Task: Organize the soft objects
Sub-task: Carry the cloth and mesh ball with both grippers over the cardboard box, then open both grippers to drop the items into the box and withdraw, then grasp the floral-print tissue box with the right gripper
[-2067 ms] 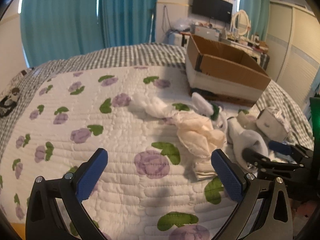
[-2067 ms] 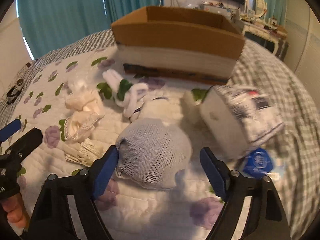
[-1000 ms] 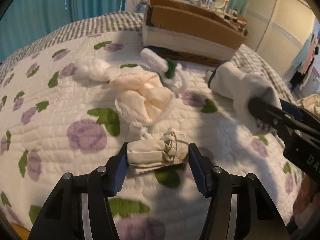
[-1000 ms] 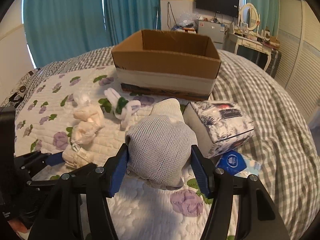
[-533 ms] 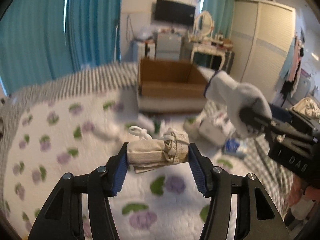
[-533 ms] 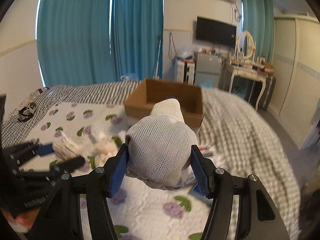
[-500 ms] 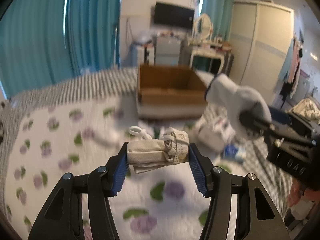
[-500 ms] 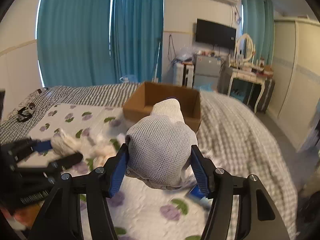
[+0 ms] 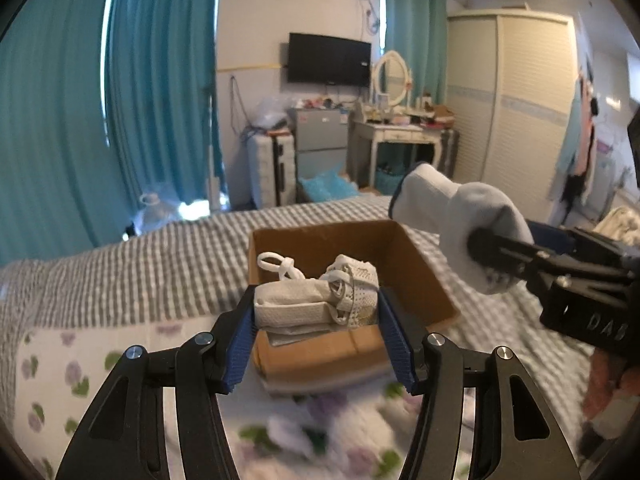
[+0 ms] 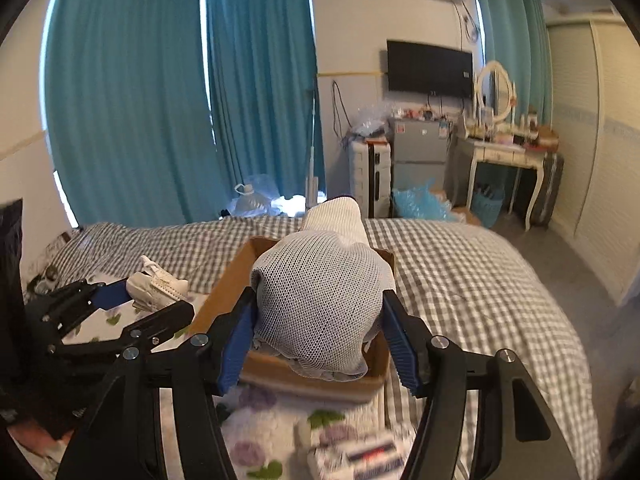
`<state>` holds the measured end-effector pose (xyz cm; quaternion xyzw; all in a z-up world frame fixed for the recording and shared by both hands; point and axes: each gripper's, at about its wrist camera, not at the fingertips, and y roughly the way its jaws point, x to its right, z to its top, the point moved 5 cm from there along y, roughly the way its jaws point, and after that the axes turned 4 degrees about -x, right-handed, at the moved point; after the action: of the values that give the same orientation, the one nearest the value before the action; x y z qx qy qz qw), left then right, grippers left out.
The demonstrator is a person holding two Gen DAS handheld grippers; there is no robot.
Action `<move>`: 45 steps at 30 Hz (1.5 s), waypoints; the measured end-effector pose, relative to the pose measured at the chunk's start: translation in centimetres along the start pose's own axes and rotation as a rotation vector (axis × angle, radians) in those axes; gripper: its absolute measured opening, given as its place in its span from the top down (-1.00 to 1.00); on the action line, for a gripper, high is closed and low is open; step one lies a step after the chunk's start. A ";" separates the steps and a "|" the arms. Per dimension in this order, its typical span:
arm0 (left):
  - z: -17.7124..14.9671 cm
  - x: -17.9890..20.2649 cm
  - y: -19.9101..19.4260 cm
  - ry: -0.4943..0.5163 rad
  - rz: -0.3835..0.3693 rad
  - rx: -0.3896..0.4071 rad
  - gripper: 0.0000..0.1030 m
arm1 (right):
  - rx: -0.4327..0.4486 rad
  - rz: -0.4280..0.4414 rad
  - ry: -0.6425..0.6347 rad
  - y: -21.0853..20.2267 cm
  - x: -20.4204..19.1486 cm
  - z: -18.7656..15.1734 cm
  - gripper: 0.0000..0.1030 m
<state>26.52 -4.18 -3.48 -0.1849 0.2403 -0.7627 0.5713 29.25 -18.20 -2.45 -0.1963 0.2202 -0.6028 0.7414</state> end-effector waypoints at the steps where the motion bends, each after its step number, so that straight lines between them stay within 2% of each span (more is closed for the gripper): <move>1: 0.1 -0.1 1.3 0.011 0.002 -0.004 -0.11 | -0.011 -0.002 0.008 1.1 0.5 0.1 -0.18; 5: -0.3 0.5 5.0 0.095 0.035 -0.031 -0.24 | -0.061 -0.002 0.011 5.7 1.7 0.1 -0.22; 7: -0.6 0.8 6.2 0.110 0.041 -0.029 -0.62 | -0.072 -0.016 0.012 7.0 2.0 -0.2 -0.32; 8: -0.7 0.7 6.6 0.102 0.052 -0.027 -0.66 | -0.078 -0.010 0.024 7.7 2.4 -0.3 -0.50; 10: -0.9 0.6 7.2 0.077 0.045 -0.043 -0.68 | -0.072 -0.016 0.043 8.1 3.0 -0.5 -0.63; 16: -0.9 0.5 6.1 0.044 0.068 -0.043 -0.68 | -0.067 -0.075 0.017 7.0 4.1 -0.5 -0.67; 21: 1.4 0.7 0.7 0.021 0.076 0.039 -0.68 | -0.032 -0.105 -0.020 1.8 4.4 0.8 -0.69; 25: 3.6 0.9 -7.4 -0.017 0.082 0.170 -0.68 | 0.037 -0.118 -0.043 -4.4 3.8 3.2 -0.76; 30: 4.8 1.2 -16.9 0.002 0.115 0.279 -0.68 | 0.093 -0.125 -0.063 -12.6 1.6 4.2 -0.81; 33: 4.1 1.2 -21.5 -0.018 0.127 0.320 -0.88 | 0.137 -0.106 -0.061 -16.7 0.0 3.6 -0.84; 38: 2.1 0.8 -25.6 -0.037 0.134 0.326 -0.89 | 0.152 -0.094 -0.077 -21.1 -2.2 0.9 -0.88; 42: -0.5 0.4 -25.5 -0.038 0.143 0.286 -0.88 | 0.119 -0.114 -0.115 -21.9 -3.3 -2.4 -0.88; 45: -2.8 -0.1 -24.1 -0.056 0.131 0.230 -0.88 | 0.063 -0.118 -0.139 -20.2 -3.4 -5.2 -0.88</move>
<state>6.11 1.93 8.12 -0.1235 0.1466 -0.7407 0.6439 9.43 -18.98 4.83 -0.2267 0.1371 -0.6370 0.7239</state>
